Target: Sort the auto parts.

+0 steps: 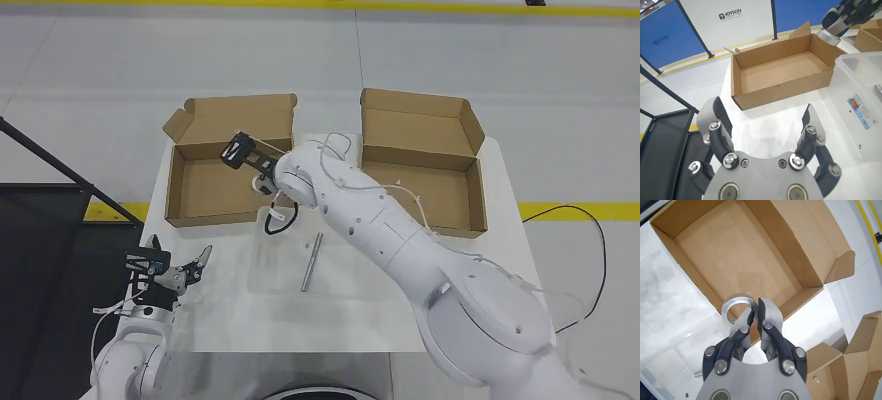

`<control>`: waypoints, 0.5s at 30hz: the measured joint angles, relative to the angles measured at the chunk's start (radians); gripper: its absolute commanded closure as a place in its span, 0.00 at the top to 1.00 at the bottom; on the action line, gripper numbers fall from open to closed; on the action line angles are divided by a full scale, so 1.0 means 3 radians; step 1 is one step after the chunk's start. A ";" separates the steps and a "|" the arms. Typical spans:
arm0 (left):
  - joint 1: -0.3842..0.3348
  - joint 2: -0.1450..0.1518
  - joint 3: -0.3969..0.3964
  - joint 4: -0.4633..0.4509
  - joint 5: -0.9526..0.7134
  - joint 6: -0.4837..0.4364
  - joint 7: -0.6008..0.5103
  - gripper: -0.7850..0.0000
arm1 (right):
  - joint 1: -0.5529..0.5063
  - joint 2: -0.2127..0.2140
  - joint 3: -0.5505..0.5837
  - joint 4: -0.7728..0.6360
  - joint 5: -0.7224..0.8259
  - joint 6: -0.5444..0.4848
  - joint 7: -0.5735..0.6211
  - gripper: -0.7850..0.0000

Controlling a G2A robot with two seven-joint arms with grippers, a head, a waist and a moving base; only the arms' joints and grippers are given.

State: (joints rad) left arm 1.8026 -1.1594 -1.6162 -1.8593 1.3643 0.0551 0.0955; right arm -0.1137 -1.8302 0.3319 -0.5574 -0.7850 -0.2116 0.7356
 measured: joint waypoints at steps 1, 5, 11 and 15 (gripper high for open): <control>0.0000 0.0000 0.0000 0.0000 0.0000 0.0000 0.0000 1.00 | -0.0003 -0.0052 -0.0009 0.0076 0.0003 0.0065 -0.0018 0.00; 0.0000 0.0000 0.0000 0.0000 0.0000 0.0000 0.0000 1.00 | -0.0023 -0.0211 -0.0026 0.0317 0.0005 0.0296 -0.0116 0.00; 0.0000 0.0000 0.0000 0.0000 0.0000 0.0000 0.0000 1.00 | -0.0065 -0.0420 -0.0046 0.0637 -0.0052 0.0660 -0.0284 0.00; 0.0000 0.0000 0.0000 0.0000 0.0000 0.0000 0.0000 1.00 | -0.0068 -0.0519 -0.0035 0.0802 -0.0060 0.0707 -0.0332 0.00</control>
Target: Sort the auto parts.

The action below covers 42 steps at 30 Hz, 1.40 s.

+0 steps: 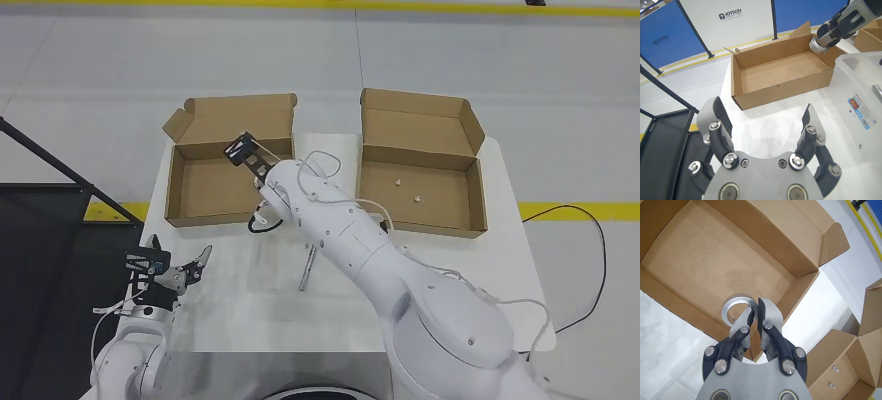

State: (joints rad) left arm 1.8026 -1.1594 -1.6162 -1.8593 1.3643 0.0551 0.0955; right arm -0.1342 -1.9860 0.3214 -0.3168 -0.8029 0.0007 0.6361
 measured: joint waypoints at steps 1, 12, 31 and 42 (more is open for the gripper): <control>0.0000 0.0000 0.0000 0.0000 0.0000 0.0000 0.0000 1.00 | 0.0006 -0.0025 0.0007 0.0047 0.0004 -0.0023 0.0000 0.20; 0.0000 0.0000 0.0000 0.0000 0.0000 0.0000 0.0000 1.00 | 0.0047 -0.0082 0.0021 0.0207 0.0021 -0.0108 0.0016 0.32; -0.0017 0.0000 -0.0017 0.0000 0.0013 0.0003 -0.0002 1.00 | 0.0342 0.0008 0.0079 0.0224 -0.0165 -0.1009 -0.0477 0.60; -0.0131 0.0028 -0.0224 -0.0074 0.0013 -0.0499 -0.0031 1.00 | 0.0372 0.0313 0.0229 0.0408 -0.0252 -0.2171 -0.1594 0.63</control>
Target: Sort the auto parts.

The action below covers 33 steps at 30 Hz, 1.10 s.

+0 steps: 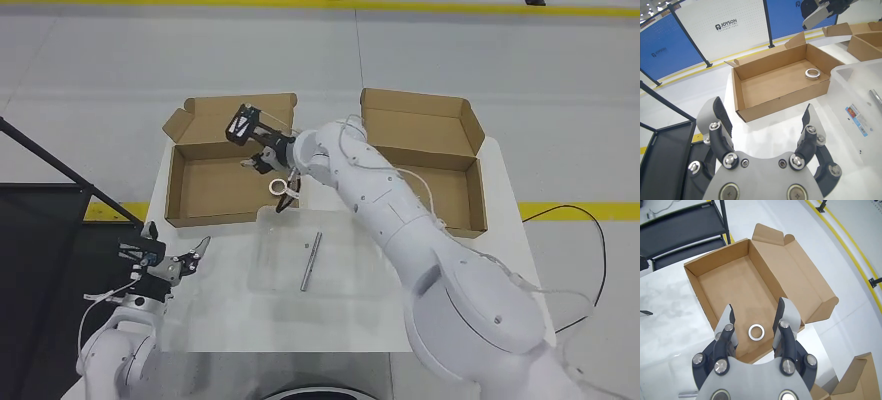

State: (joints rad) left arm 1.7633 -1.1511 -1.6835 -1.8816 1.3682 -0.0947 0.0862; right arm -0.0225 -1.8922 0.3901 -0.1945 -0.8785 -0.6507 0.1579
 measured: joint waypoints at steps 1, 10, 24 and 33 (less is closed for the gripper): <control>-0.0017 0.0006 -0.0034 -0.0025 -0.0045 -0.0104 -0.0014 1.00 | -0.0003 0.0041 0.0004 0.0015 -0.0039 -0.0121 -0.0154 0.63; -0.0164 0.0047 -0.0239 -0.0203 -0.0388 -0.0771 -0.0352 1.00 | -0.0051 0.0330 -0.0004 0.0031 -0.0381 -0.0540 -0.1069 0.80; -0.0298 0.0069 -0.0165 -0.0332 -0.0323 -0.1050 -0.0612 1.00 | -0.0146 0.0601 -0.0021 -0.0088 -0.0719 -0.0683 -0.1690 1.00; -0.0298 0.0069 -0.0165 -0.0332 -0.0323 -0.1050 -0.0612 1.00 | -0.0146 0.0601 -0.0021 -0.0088 -0.0719 -0.0683 -0.1690 1.00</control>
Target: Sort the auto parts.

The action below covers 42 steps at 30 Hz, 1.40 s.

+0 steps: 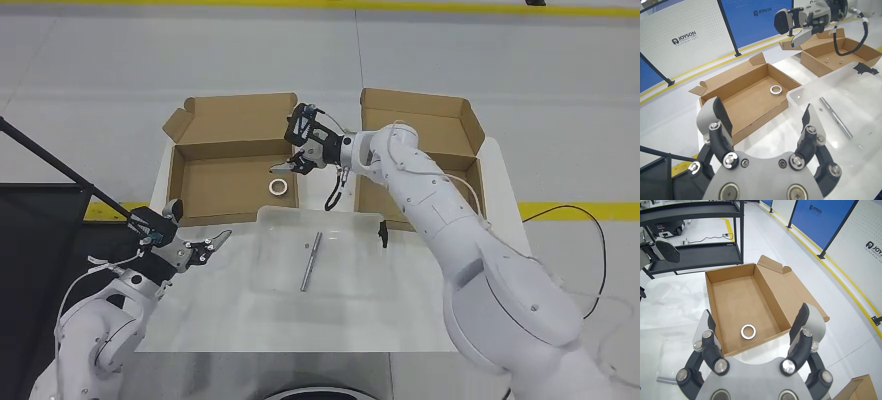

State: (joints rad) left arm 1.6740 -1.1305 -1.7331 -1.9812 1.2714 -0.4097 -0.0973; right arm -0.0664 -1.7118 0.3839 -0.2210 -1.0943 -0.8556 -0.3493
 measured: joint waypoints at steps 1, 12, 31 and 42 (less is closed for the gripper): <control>0.0000 0.0000 0.0000 0.0000 0.0000 0.0000 0.0000 1.00 | 0.0000 0.0000 0.0000 0.0000 0.0000 0.0000 0.0000 1.00; 0.0000 0.0000 0.0000 0.0000 0.0000 0.0000 0.0000 1.00 | 0.0000 0.0000 0.0000 0.0000 0.0000 0.0000 0.0000 1.00; 0.0000 0.0000 0.0000 0.0000 0.0000 0.0000 0.0000 1.00 | -0.0345 0.0570 0.0356 -0.0925 -0.0284 0.0057 -0.0914 1.00; 0.0000 0.0000 0.0000 0.0000 0.0000 0.0000 0.0000 1.00 | -0.1378 0.1386 0.1437 -0.2991 -0.0385 0.0277 0.0426 1.00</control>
State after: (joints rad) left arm 1.6740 -1.1305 -1.7331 -1.9812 1.2714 -0.4097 -0.0973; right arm -0.4799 -1.2959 0.8151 -1.1184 -1.2097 -0.7724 -0.2214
